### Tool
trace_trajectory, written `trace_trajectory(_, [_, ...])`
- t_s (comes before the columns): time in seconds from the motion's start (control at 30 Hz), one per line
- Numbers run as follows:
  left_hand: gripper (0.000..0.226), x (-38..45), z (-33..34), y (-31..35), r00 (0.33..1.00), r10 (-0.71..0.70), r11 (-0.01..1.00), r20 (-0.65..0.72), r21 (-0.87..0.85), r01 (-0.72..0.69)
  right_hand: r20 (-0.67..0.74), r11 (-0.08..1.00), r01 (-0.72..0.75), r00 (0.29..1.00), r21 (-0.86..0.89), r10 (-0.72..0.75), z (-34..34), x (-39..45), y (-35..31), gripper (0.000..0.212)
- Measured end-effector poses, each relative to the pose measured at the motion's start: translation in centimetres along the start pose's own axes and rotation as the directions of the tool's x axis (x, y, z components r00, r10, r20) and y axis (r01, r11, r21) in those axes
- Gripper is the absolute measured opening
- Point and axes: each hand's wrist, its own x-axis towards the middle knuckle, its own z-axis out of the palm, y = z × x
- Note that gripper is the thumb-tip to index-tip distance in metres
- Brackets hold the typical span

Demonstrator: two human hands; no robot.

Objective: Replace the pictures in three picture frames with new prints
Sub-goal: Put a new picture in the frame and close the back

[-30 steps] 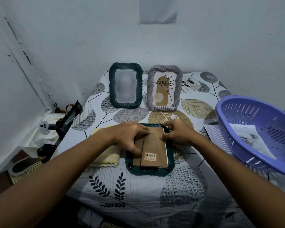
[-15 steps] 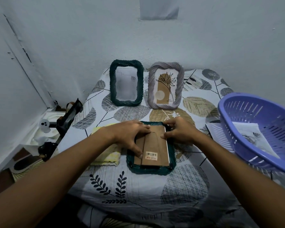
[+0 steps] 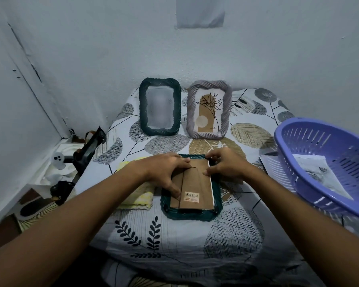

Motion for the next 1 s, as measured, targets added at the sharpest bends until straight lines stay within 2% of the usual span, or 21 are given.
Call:
trace_trajectory(0.17, [0.095, -0.2, -0.1, 0.0, 1.000, 0.000, 1.000, -0.016, 0.004, 0.000, -0.015, 1.000, 0.018, 1.000, 0.006, -0.018, -0.1, -0.3, 0.0, 0.055])
trace_trajectory(0.4, [0.096, -0.1, 0.0, -0.1, 1.000, -0.006, 1.000, -0.008, -0.023, 0.006, -0.033, 0.999, 0.024, 0.999, 0.032, -0.023, 0.0, -0.3, 0.2, 0.057])
trace_trajectory(0.57, [0.091, -0.4, -0.1, -0.1, 0.999, -0.002, 0.998, -0.053, -0.060, -0.001, -0.079, 0.996, 0.001, 0.997, 0.087, 0.006, 0.3, -0.4, 0.6, 0.053])
trace_trajectory(0.63, [0.081, -0.8, -0.2, -0.6, 0.995, -0.038, 0.983, -0.090, -0.185, 0.021, -0.080, 0.996, 0.004, 0.997, 0.091, 0.003, 0.3, -0.5, 0.6, 0.051])
trace_trajectory(0.7, [0.061, -1.0, -0.1, -1.4, 0.980, -0.084, 0.959, -0.182, -0.284, 0.029, -0.078, 0.995, 0.010, 0.997, 0.099, -0.002, 0.3, -0.5, 0.6, 0.049])
trace_trajectory(0.8, [0.035, -0.7, 0.0, -2.4, 0.922, -0.159, 0.968, -0.352, -0.241, 0.075, -0.081, 0.994, 0.015, 0.997, 0.112, -0.006, 0.3, -0.6, 0.6, 0.051])
trace_trajectory(0.9, [0.025, -0.1, 0.2, -3.0, 0.903, -0.201, 0.970, -0.380, -0.209, 0.128, -0.077, 0.993, 0.005, 0.997, 0.115, 0.004, 0.4, -0.4, 0.7, 0.051])
trace_trajectory(1.0, [0.021, 0.7, 0.6, -3.5, 0.903, -0.185, 0.976, -0.388, -0.177, 0.124, -0.069, 0.993, -0.002, 0.998, 0.122, 0.010, 0.4, -0.3, 0.8, 0.051])
